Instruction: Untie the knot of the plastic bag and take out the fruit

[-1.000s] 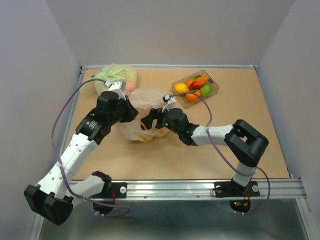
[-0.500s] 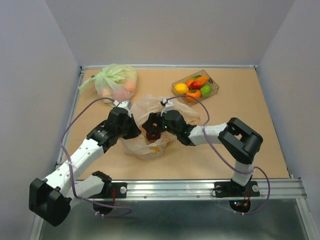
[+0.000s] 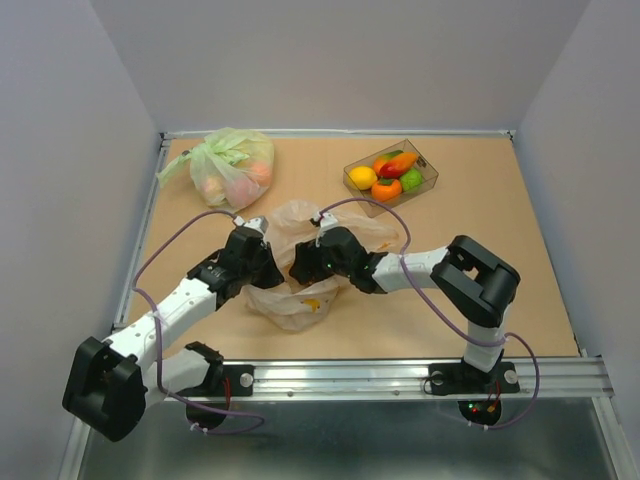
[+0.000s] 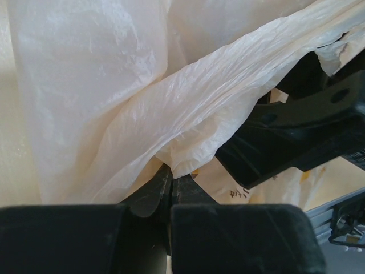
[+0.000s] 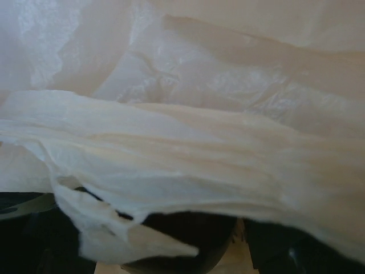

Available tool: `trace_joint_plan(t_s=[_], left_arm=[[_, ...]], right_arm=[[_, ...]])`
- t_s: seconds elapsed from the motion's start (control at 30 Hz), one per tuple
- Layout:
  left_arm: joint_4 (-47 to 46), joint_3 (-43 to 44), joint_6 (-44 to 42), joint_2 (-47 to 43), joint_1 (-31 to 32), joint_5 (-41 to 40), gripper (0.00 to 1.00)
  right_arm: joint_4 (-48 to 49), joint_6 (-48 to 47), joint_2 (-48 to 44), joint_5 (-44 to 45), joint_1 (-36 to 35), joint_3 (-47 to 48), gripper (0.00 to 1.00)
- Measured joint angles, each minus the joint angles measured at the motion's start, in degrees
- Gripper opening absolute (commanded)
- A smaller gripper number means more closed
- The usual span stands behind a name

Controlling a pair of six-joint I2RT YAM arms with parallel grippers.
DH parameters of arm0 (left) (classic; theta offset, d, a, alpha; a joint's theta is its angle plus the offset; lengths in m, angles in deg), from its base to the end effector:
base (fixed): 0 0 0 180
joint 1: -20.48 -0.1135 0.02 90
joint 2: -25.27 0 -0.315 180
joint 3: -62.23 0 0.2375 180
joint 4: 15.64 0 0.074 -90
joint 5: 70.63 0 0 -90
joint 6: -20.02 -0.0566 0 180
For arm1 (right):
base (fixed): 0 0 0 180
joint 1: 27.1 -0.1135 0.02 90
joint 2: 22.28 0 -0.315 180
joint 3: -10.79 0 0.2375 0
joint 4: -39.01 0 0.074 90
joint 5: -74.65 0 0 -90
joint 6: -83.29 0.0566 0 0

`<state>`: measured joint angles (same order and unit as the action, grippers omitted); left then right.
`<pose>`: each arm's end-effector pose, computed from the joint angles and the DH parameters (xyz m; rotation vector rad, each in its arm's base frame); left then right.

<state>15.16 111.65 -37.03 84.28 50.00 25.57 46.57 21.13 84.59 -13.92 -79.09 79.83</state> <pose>0.1634 -0.0995 0.2596 -0.0116 2.3683 -0.6770 0.2547 0.3236 0.2035 -0.4458 2.1596 0.7913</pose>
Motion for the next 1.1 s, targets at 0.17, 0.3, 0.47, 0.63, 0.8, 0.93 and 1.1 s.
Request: trace_joint_plan(t_s=[0.17, 0.3, 0.47, 0.63, 0.8, 0.93, 1.1], left_arm=[[-2.01, -0.48, 0.13, 2.19, 0.0, -0.17, 0.0], [-4.42, -0.42, -0.31, 3.63, -0.5, -1.31, 0.0], [-6.05, 0.92, -2.69, 8.35, -4.96, -1.92, 0.0], [-6.51, 6.54, -7.52, 13.14, -11.69, -2.21, 0.0], [-7.58, 9.2, -11.47, 14.03, -14.6, -2.95, 0.0], [-7.69, 8.74, -13.99, 13.92, -16.85, -3.32, 0.0], [-8.11, 5.11, -15.37, 11.13, -18.86, -3.13, 0.0]], right_arm=[[-1.84, -1.29, -0.09, -0.35, -0.22, 0.81, 0.31], [-5.66, -2.78, -2.97, -0.42, -0.22, 1.09, 0.13], [-9.7, -5.03, -10.08, -2.49, -0.22, 1.97, 0.05], [-13.62, -7.1, -17.33, -6.05, -0.22, 4.39, 0.02], [-19.39, -9.99, -20.57, -7.21, 0.15, 9.94, 0.01], [-23.56, -12.83, -21.68, -5.66, 3.02, 16.76, 0.01], [-25.22, -16.31, -21.09, -0.44, 13.11, 24.63, 0.02]])
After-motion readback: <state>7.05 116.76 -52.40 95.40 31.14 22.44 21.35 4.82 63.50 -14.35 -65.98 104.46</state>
